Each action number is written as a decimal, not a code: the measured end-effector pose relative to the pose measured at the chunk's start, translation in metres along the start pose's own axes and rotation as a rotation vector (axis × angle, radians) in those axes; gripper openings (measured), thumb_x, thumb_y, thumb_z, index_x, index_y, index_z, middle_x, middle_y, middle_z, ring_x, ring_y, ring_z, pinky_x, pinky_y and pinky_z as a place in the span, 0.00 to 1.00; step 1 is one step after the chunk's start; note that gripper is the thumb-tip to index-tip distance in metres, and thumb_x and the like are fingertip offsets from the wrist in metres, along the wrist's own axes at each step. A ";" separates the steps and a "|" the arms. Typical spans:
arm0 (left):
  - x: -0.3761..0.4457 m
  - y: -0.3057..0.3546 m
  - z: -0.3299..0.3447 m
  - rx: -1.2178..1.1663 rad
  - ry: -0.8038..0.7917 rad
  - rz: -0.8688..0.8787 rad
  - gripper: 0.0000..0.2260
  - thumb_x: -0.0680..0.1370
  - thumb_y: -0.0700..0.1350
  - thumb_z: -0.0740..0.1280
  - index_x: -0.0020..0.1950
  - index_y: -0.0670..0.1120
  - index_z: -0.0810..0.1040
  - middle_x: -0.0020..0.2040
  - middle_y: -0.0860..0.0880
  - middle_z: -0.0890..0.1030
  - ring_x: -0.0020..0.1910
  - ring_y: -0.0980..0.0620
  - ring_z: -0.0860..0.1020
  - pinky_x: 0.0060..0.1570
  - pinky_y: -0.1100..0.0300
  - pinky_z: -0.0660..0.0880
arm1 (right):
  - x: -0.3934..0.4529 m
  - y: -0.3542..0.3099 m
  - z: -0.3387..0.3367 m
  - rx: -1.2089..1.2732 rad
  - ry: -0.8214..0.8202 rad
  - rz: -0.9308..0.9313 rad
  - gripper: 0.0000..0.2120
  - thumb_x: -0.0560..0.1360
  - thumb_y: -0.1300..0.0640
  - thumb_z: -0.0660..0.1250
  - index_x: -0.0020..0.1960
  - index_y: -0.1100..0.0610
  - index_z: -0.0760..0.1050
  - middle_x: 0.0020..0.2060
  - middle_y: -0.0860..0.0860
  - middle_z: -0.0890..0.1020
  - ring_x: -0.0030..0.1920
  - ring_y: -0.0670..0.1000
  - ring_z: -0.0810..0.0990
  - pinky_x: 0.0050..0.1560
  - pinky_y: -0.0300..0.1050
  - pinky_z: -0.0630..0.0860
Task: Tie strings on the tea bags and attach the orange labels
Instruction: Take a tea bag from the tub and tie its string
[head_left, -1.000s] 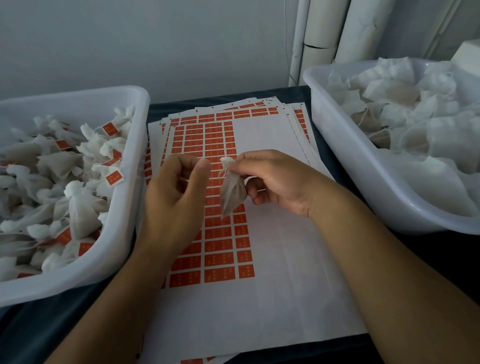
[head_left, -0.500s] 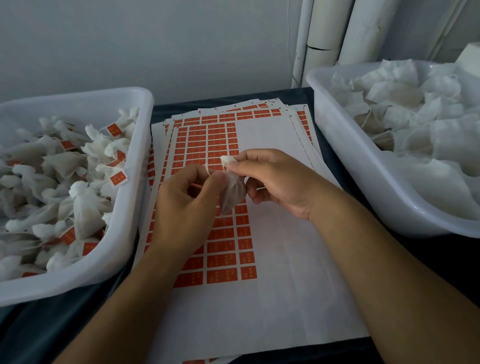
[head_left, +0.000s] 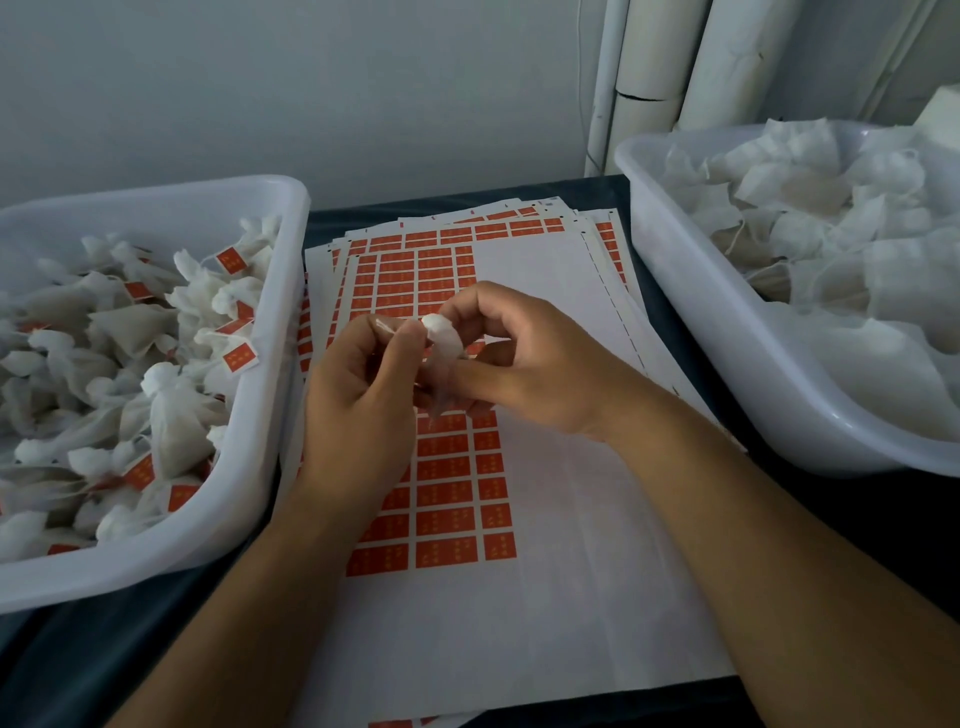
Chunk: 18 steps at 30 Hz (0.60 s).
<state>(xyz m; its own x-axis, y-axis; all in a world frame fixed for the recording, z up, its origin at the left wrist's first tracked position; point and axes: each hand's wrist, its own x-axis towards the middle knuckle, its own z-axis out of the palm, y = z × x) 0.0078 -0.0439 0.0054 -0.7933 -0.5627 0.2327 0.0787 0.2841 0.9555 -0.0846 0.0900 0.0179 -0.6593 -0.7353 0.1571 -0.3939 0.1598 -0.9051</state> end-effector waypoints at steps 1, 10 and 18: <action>0.000 0.000 0.000 -0.003 0.001 0.007 0.11 0.85 0.47 0.61 0.49 0.45 0.80 0.42 0.50 0.85 0.40 0.48 0.85 0.37 0.61 0.82 | 0.000 0.000 0.001 -0.011 0.018 -0.021 0.14 0.77 0.52 0.74 0.61 0.49 0.76 0.50 0.43 0.83 0.49 0.48 0.85 0.44 0.44 0.85; -0.001 0.001 -0.001 -0.038 0.116 0.028 0.12 0.85 0.47 0.61 0.45 0.44 0.79 0.39 0.49 0.83 0.36 0.56 0.81 0.36 0.69 0.77 | 0.000 -0.005 -0.002 0.100 0.125 -0.101 0.11 0.78 0.57 0.73 0.60 0.51 0.79 0.45 0.47 0.83 0.44 0.49 0.86 0.40 0.41 0.84; -0.001 0.003 0.001 -0.035 0.152 0.055 0.12 0.85 0.47 0.60 0.46 0.45 0.78 0.41 0.50 0.83 0.41 0.53 0.82 0.39 0.69 0.78 | -0.001 -0.008 -0.003 0.061 0.111 -0.143 0.06 0.80 0.57 0.70 0.55 0.49 0.77 0.47 0.44 0.81 0.47 0.48 0.83 0.43 0.40 0.83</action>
<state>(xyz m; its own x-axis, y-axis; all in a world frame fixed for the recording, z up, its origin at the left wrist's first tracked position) 0.0086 -0.0414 0.0080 -0.6869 -0.6588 0.3069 0.1422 0.2922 0.9457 -0.0827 0.0912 0.0257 -0.6677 -0.6695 0.3254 -0.4512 0.0164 -0.8923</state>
